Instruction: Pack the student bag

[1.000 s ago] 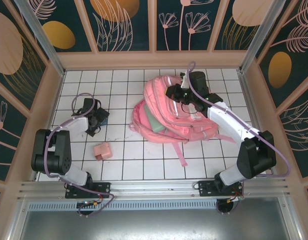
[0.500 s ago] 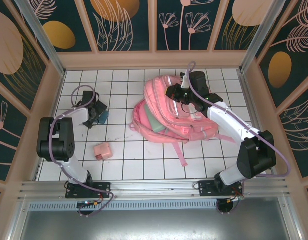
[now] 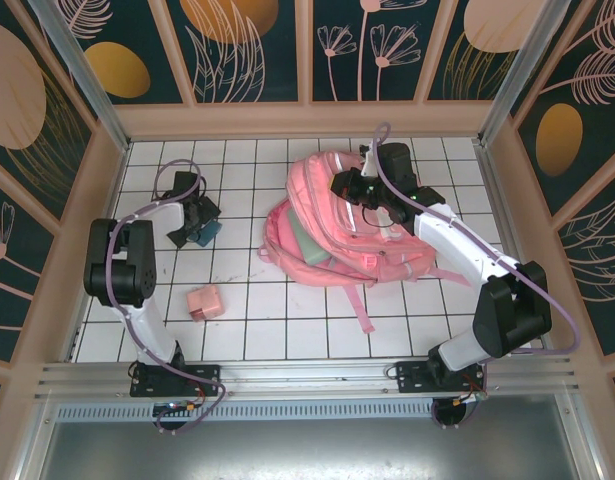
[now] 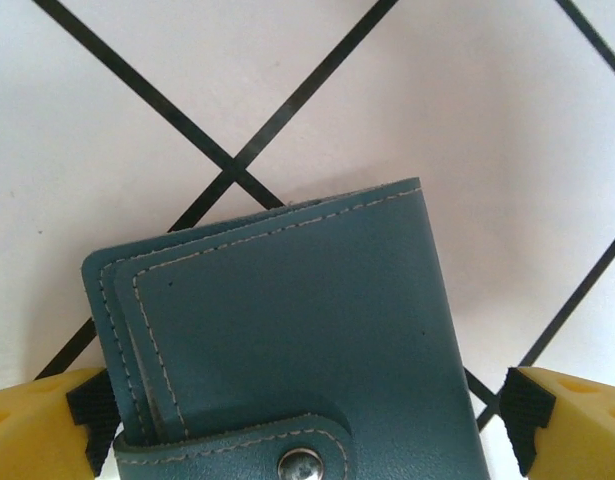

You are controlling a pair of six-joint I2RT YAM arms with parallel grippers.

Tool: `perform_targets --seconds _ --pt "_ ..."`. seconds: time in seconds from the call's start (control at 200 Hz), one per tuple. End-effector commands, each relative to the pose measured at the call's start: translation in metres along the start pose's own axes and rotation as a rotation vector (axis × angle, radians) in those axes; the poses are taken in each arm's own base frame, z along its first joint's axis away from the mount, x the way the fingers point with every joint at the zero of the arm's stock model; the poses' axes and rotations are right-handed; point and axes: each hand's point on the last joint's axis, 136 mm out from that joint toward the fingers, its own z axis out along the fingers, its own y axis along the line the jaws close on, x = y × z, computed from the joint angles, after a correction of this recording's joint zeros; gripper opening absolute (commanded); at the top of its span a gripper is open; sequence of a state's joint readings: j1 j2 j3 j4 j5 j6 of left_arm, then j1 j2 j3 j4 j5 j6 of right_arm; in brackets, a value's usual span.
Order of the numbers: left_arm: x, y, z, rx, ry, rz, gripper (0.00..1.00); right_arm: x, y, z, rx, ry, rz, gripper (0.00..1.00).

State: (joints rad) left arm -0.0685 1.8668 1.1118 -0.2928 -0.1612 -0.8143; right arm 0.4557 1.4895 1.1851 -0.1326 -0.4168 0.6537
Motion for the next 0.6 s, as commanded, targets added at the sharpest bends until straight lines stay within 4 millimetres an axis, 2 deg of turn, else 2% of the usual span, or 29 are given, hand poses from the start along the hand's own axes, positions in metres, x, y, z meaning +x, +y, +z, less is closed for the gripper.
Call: perform_targets --seconds 0.0,0.11,0.215,0.28,0.35,0.44,0.595 --pt "0.017 0.018 0.014 -0.117 0.055 0.084 0.99 -0.014 0.033 -0.008 -0.104 -0.043 -0.052 0.00" --pt "0.025 0.020 0.022 -0.139 0.083 0.095 0.98 -0.013 0.034 -0.007 -0.106 -0.042 -0.051 0.00" --pt "0.024 0.016 0.023 -0.150 0.081 0.116 0.98 -0.014 0.033 -0.007 -0.104 -0.043 -0.052 0.00" --pt "0.026 0.013 0.024 -0.138 0.091 0.120 0.90 -0.014 0.034 -0.007 -0.107 -0.042 -0.053 0.00" --pt "0.027 0.012 0.023 -0.129 0.097 0.116 0.87 -0.015 0.036 -0.008 -0.107 -0.044 -0.058 0.00" --pt "0.028 0.010 0.020 -0.105 0.095 0.112 0.72 -0.021 0.040 -0.011 -0.105 -0.055 -0.071 0.00" --pt "0.026 0.001 0.008 -0.052 0.097 0.096 0.67 -0.033 0.043 -0.020 -0.104 -0.076 -0.091 0.00"
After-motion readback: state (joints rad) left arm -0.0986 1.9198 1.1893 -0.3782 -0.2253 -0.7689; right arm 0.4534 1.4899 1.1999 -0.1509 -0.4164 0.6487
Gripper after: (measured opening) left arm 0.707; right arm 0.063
